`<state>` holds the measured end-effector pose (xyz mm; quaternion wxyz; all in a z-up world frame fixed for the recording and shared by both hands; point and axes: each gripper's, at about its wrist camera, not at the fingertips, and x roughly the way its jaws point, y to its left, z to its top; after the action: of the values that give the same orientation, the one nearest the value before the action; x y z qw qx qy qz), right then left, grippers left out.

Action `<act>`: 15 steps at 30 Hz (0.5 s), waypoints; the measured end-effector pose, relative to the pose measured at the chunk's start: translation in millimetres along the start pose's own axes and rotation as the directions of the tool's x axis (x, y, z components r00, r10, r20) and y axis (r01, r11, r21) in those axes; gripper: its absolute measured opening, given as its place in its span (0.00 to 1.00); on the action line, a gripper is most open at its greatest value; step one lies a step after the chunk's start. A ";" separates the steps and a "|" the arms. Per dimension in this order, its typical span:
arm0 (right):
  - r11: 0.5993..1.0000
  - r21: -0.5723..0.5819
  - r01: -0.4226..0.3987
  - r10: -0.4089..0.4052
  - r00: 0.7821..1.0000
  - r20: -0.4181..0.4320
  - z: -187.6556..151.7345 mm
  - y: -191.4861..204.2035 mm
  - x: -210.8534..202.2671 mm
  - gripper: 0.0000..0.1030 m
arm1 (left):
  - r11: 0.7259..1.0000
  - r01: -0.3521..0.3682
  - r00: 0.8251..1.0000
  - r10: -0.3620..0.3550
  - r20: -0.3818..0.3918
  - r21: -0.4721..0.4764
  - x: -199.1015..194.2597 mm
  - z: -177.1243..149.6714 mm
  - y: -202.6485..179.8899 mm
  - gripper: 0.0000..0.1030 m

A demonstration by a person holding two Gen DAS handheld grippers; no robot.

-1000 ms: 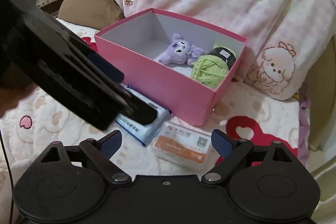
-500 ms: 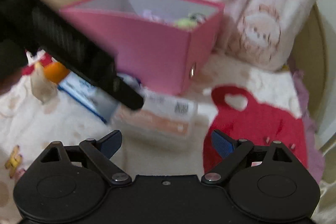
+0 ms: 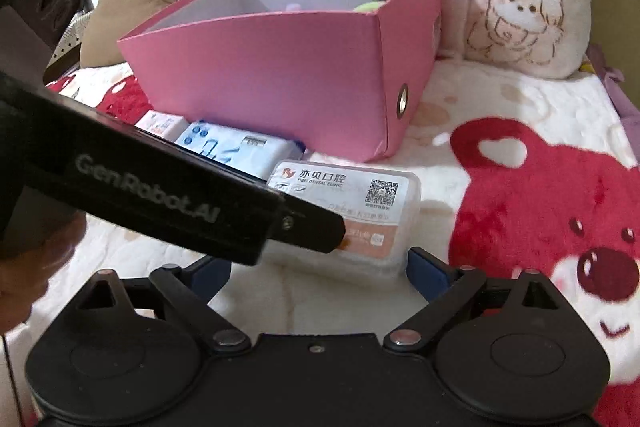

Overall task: Organize objects
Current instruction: 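Move the left tool down to the clear dental-floss box, then close the left gripper on the clear dental-floss box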

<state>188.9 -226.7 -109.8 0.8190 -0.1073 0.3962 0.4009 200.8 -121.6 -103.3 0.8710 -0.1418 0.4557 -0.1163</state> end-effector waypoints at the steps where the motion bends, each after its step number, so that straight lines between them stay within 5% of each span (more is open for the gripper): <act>1: 1.000 0.000 -0.004 0.004 1.000 -0.014 -0.9 1.7 -4.9 0.94 | 1.000 0.010 1.000 -0.010 -0.011 -0.002 -1.6 -0.9 -0.9 0.58; 8: 0.993 -0.119 -0.021 0.013 0.998 -0.064 -7.9 11.6 -21.3 0.93 | 0.968 0.097 0.991 -0.116 -0.072 -0.232 -3.8 -12.9 19.1 0.56; 15: 0.993 -0.112 0.046 -0.050 0.998 -0.036 -9.1 5.6 -17.4 0.90 | 0.971 0.071 0.995 -0.084 -0.046 -0.229 3.3 -18.4 16.0 0.52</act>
<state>173.2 -237.5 -102.2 0.8132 -0.1703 0.3865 0.4005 188.6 -110.4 -121.5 0.8310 -0.2550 0.4840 -0.1011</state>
